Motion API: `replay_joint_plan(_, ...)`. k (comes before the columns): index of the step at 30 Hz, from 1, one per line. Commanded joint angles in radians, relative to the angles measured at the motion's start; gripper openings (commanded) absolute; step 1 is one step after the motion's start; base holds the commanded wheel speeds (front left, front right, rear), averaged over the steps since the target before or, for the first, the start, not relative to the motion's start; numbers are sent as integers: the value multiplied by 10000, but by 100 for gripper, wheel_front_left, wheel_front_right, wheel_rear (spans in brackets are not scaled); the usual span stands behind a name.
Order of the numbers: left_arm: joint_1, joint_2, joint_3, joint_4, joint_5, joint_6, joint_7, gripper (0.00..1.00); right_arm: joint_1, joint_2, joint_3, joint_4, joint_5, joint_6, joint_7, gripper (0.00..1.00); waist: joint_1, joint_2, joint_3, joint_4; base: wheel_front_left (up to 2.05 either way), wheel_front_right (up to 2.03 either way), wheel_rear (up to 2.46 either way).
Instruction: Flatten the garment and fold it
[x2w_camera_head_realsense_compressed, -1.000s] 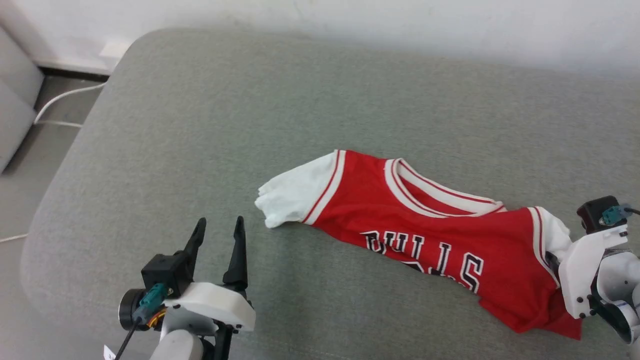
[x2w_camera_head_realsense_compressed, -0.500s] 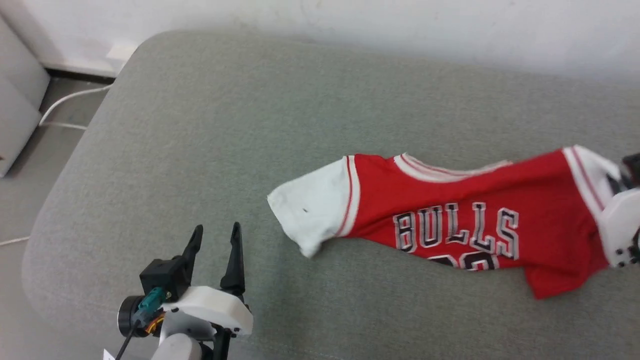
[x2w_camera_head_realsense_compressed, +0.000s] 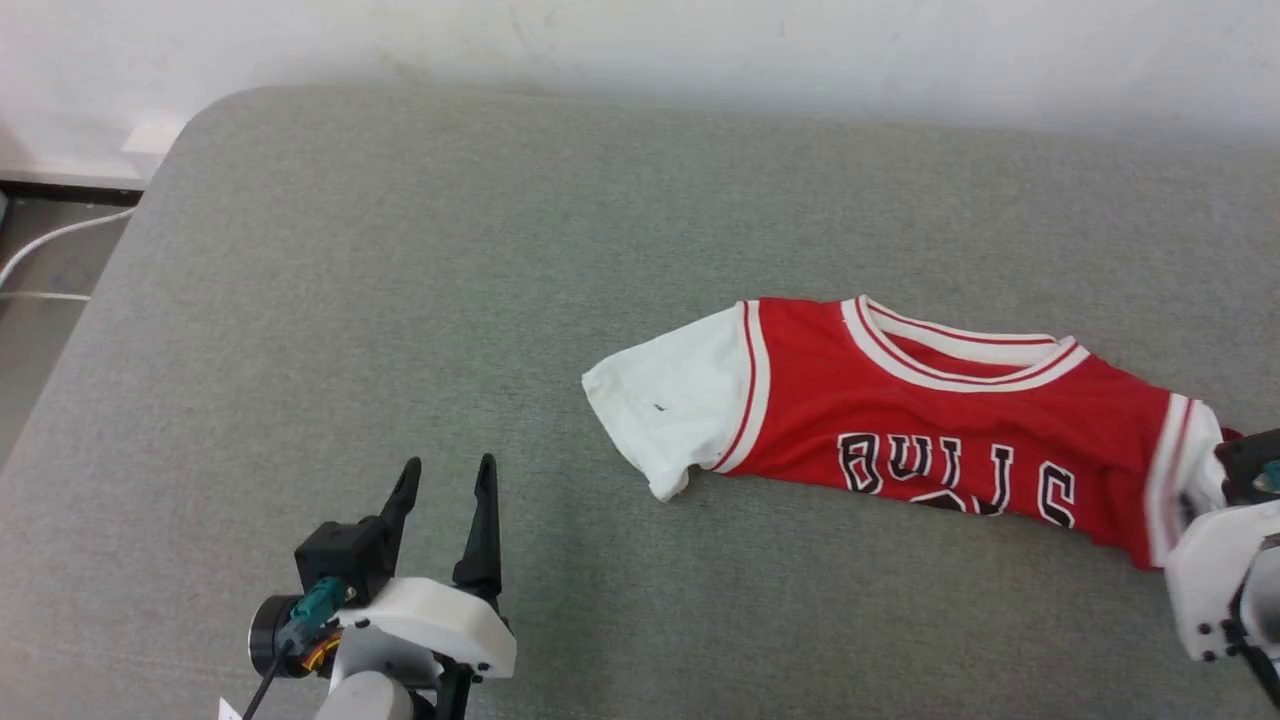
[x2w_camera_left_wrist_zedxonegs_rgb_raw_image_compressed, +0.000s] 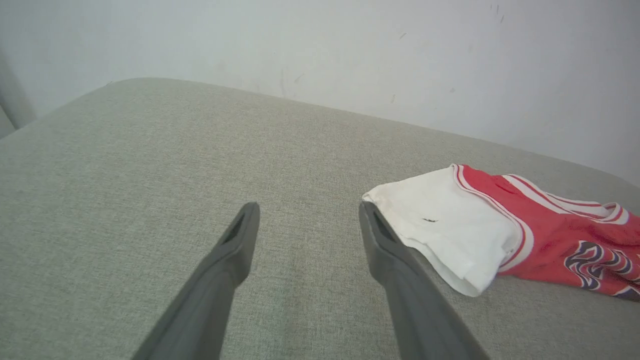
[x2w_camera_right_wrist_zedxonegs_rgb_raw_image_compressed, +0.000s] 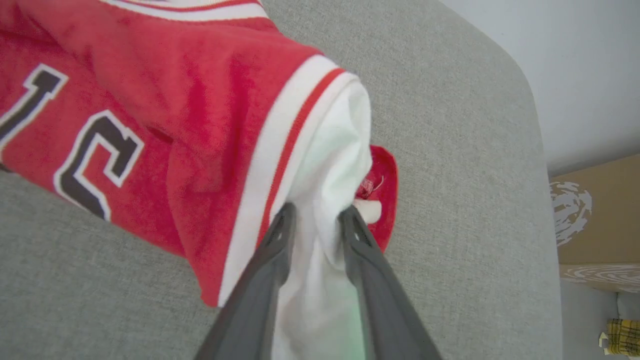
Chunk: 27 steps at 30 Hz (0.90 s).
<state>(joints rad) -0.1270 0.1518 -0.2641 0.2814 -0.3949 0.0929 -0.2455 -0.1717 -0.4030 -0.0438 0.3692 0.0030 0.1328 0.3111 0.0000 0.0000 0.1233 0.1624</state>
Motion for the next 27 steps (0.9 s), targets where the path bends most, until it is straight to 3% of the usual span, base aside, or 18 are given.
replay_joint_plan(1, -137, 23, -4, 30, -52, -41, 4, 100, 43, 102, -26, -81, 54, -21, -107, 100, 0, 0, 23, -149, 0, 0, 0)
replay_joint_plan(12, -736, 619, -125, -144, 85, -224, 641, 100, 842, 1438, 64, -2660, 692, -21, -587, 100, 0, 0, 53, -1485, 0, 0, 0)
replay_joint_plan(18, -1782, 1012, -353, 436, -69, -495, 2568, 100, 1290, 2156, -296, -3701, 833, -21, -697, 100, 0, 0, 423, -2367, 0, 0, 0)
replay_joint_plan(22, -2558, 1270, -583, 1219, -54, -622, 3966, 100, 1489, 2473, -485, -3848, 805, -21, -808, 100, 0, 0, 794, -2829, 0, 0, 0)
replay_joint_plan(27, -3226, 1390, -786, 2118, -7, -667, 4940, 100, 1535, 2729, -691, -3839, 745, -21, -976, 100, 0, 0, 1193, -3167, 0, 0, 0)
